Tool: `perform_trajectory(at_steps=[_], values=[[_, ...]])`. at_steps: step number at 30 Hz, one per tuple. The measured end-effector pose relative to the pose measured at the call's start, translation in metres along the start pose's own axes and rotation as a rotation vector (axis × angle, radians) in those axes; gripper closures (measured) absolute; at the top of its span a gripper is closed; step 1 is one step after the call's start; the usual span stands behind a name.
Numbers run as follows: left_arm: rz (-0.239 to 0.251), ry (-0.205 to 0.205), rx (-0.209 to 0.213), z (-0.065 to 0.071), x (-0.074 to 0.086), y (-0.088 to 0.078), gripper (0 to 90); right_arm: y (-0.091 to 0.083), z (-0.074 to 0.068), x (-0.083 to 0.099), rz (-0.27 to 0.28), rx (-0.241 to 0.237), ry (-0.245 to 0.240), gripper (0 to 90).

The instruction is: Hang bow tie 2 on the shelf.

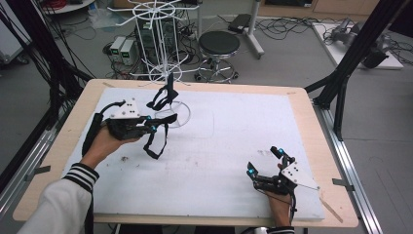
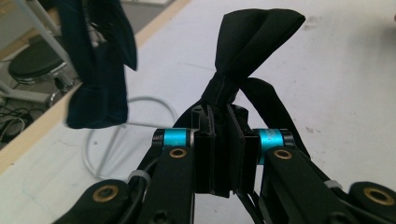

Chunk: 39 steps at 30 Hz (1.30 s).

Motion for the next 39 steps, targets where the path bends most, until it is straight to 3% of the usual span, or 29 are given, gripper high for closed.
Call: perform_trajectory(at_steps=[19, 39], values=[[0.221, -0.053, -0.058, -0.019, -0.024, -0.049, 81.4, 0.0, 0.0, 0.0, 0.003, -0.002, -0.007, 0.6], [0.283, -0.046, -0.135, -0.043, -0.05, -0.066, 81.5, 0.0, 0.0, 0.0, 0.001, 0.0, 0.0, 0.6]])
Point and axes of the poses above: each handheld gripper's, and its own axes: y roughly forward along the jaws, x roughly out of its underside, z roughly to its right, the point moved 4 cm from there along y, roughly forward along the jaws, and after that the axes turned 13 degrees about -y, right-handed, at the moved point
